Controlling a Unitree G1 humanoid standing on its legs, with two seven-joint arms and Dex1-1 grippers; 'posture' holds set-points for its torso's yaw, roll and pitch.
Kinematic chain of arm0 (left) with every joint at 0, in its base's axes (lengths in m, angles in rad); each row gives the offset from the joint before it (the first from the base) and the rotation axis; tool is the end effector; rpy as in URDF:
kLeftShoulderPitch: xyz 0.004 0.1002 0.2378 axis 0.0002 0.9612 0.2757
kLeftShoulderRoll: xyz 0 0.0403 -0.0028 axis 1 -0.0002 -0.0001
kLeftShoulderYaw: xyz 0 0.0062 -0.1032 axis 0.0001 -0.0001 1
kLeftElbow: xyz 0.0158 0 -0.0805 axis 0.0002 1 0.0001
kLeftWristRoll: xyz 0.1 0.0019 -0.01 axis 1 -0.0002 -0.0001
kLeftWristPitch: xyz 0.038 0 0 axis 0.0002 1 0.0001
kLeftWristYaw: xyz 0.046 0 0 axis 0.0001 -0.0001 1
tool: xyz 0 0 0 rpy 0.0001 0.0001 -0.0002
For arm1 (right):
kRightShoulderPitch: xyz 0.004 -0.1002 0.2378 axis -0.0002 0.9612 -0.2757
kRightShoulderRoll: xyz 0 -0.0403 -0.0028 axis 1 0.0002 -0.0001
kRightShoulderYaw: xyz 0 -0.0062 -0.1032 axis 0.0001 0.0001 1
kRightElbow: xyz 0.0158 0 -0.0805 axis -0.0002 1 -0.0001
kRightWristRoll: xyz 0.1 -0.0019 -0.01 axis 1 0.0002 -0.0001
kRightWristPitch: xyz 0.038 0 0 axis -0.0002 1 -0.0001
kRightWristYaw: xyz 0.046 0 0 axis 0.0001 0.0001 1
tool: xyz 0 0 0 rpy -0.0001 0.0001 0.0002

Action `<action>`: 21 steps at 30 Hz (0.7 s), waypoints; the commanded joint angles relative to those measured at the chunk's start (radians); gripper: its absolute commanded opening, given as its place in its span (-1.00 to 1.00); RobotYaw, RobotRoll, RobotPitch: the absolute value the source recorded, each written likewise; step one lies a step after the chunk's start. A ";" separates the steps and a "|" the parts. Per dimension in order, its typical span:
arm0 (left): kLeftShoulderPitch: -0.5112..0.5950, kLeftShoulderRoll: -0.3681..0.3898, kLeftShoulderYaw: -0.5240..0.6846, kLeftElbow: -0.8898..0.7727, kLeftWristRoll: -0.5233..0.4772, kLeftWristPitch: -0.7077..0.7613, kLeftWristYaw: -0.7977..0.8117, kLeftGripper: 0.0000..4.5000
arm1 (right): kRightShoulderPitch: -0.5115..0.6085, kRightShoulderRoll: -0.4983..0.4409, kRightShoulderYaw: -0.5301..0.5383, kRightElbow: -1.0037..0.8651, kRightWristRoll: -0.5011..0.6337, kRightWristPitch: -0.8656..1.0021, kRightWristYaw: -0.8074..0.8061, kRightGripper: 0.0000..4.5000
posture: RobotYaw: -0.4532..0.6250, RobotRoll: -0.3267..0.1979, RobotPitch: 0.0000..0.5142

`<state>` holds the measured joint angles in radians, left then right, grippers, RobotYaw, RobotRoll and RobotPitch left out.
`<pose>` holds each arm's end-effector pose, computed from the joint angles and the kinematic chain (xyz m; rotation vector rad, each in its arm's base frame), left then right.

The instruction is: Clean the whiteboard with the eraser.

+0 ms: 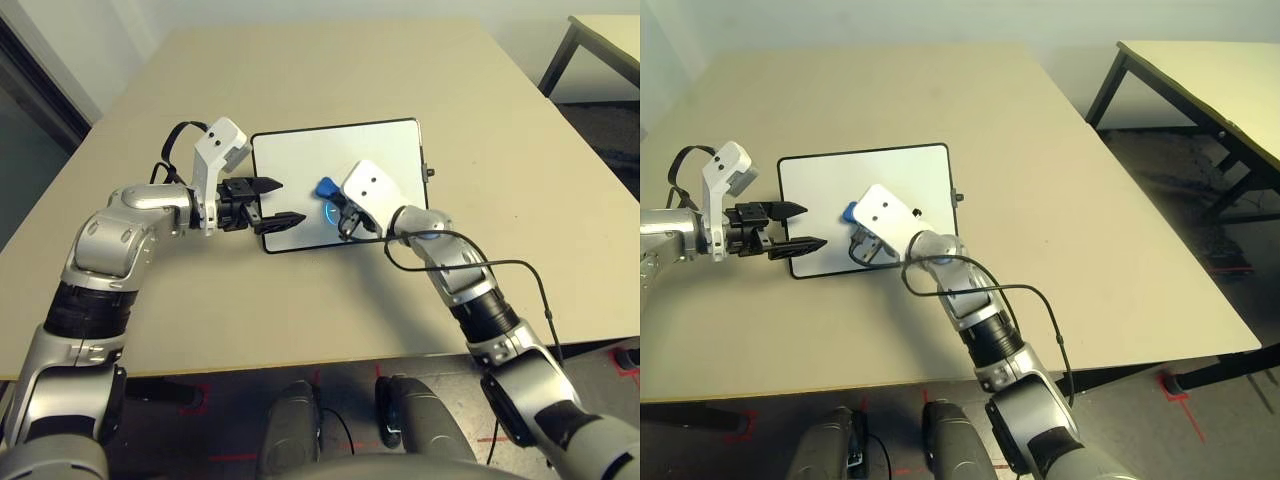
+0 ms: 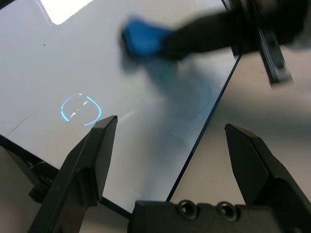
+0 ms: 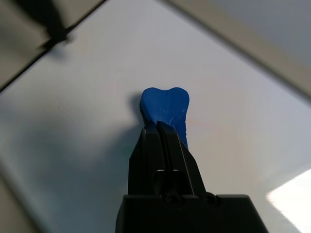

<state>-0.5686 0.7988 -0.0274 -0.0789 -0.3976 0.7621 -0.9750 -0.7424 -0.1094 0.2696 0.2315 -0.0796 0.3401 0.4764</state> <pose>0.2713 0.2471 0.2105 0.3129 0.3186 -0.9131 0.3083 -0.0755 0.1636 -0.4156 -0.0714 0.7799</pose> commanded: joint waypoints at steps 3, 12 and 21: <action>0.011 -0.005 -0.011 -0.007 0.000 0.005 0.000 1.00 | 0.002 0.001 -0.020 0.052 -0.002 -0.034 -0.025 -0.99 | -0.10 0.25 -0.51; 0.014 -0.009 -0.010 -0.013 -0.003 0.010 0.002 1.00 | 0.121 0.023 0.093 -0.093 0.017 0.038 0.098 -0.99 | -0.11 0.25 -0.50; 0.012 -0.016 -0.012 -0.019 -0.005 0.017 0.004 1.00 | 0.048 0.048 0.060 -0.006 -0.008 0.015 0.041 -0.99 | -0.11 0.25 -0.49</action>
<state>-0.5651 0.7835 -0.0274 -0.0809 -0.3993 0.7693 -0.9726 -0.6731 -0.0663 0.3575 0.1893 -0.0792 0.3670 0.5476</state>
